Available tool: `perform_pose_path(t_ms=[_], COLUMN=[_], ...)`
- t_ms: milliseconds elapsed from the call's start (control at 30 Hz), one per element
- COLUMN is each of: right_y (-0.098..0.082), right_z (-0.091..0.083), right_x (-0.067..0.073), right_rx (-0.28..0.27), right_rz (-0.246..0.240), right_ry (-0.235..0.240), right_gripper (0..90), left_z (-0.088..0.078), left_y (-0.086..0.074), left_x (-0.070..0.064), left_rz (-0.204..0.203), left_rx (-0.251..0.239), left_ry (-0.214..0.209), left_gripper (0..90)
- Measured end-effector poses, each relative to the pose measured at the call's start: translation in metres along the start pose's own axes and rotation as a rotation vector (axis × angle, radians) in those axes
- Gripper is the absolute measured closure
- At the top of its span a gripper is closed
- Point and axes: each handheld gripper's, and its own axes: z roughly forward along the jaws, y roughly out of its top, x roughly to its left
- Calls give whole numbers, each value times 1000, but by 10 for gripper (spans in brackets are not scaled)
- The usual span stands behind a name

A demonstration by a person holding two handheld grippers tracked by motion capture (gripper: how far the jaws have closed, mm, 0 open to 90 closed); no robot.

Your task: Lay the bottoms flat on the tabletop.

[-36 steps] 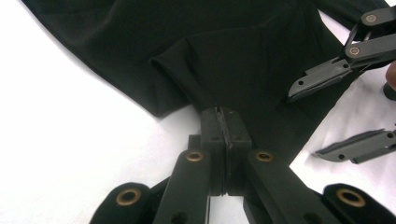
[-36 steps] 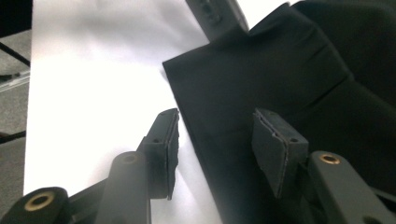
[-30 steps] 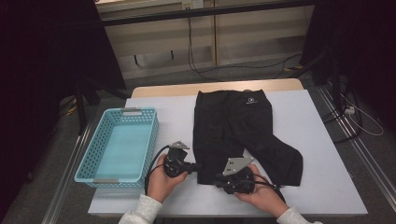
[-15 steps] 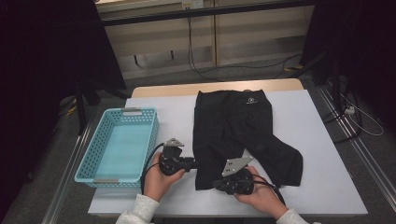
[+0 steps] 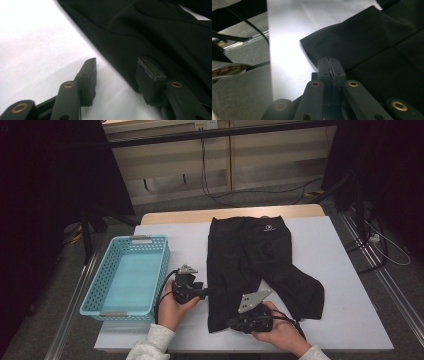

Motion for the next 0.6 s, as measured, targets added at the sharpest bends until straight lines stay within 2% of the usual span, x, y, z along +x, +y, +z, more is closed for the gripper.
perform_pose_path(t_ms=[67, 133, 200, 233, 333, 367, 467, 533, 600], right_y=[0, 0, 0, 0, 1, 1, 3, 4, 5], right_z=[1, 2, 3, 4, 5, 5, 6, 8, 9], right_x=[0, 0, 0, 0, 1, 1, 3, 5, 6], right_rx=[2, 1, 2, 1, 0, -2, -7, -13, -6], right_rz=[0, 2, 2, 2, 0, -3, -2, -1, -5], right_ry=[5, 12, 8, 11, 18, 15, 30, 35, 42], right_gripper=[892, 892, 892, 892, 892, 892, 892, 891, 884], left_z=[2, 5, 6, 7, 5, 3, -4, -5, -5], left_y=[3, 4, 4, 4, 6, 8, 11, 10, 9], left_x=[-1, -2, -4, -3, -3, -2, 6, 9, 10], left_rz=[9, -10, 0, -15, -17, -13, -36, -52, -40], left_rx=[15, 23, 29, 27, 26, 15, -16, -8, -4], left_ry=[14, -21, 2, -7, 5, 19, 23, 16, 24], left_gripper=[627, 749, 825, 882, 899, 900, 900, 900, 897])
